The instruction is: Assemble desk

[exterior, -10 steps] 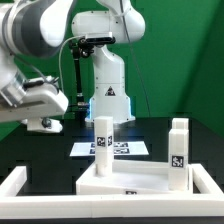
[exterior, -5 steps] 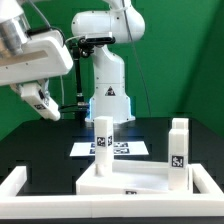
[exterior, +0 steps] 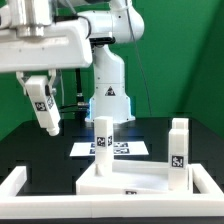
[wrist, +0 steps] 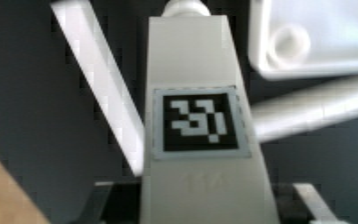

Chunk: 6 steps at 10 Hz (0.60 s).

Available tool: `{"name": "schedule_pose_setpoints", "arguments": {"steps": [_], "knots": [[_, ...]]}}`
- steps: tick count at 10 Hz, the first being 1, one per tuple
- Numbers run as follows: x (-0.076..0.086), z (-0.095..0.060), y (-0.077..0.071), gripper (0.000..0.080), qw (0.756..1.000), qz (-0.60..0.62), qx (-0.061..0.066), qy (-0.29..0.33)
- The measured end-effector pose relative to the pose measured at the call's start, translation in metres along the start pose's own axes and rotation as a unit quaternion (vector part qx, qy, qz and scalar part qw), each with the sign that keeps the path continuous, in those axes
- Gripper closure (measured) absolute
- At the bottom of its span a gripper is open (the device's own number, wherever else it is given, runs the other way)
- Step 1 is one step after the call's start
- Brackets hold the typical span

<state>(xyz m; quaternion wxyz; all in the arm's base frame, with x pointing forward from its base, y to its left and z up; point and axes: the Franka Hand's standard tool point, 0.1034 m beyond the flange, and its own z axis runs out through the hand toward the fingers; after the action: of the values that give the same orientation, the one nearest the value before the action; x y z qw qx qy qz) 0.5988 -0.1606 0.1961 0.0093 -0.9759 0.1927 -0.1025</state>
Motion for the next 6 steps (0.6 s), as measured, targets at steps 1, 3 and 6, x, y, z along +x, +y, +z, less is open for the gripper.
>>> {"name": "schedule_pose_setpoints", "arguments": {"steps": [1, 3, 6], "knots": [[0.008, 0.002, -0.022, 0.0509, 0.999, 0.028, -0.001, 0.043], [0.000, 0.012, -0.046, 0.0509, 0.992, 0.017, -0.005, 0.121], [-0.001, 0.014, -0.048, 0.0509, 0.992, 0.023, -0.006, 0.125]]}}
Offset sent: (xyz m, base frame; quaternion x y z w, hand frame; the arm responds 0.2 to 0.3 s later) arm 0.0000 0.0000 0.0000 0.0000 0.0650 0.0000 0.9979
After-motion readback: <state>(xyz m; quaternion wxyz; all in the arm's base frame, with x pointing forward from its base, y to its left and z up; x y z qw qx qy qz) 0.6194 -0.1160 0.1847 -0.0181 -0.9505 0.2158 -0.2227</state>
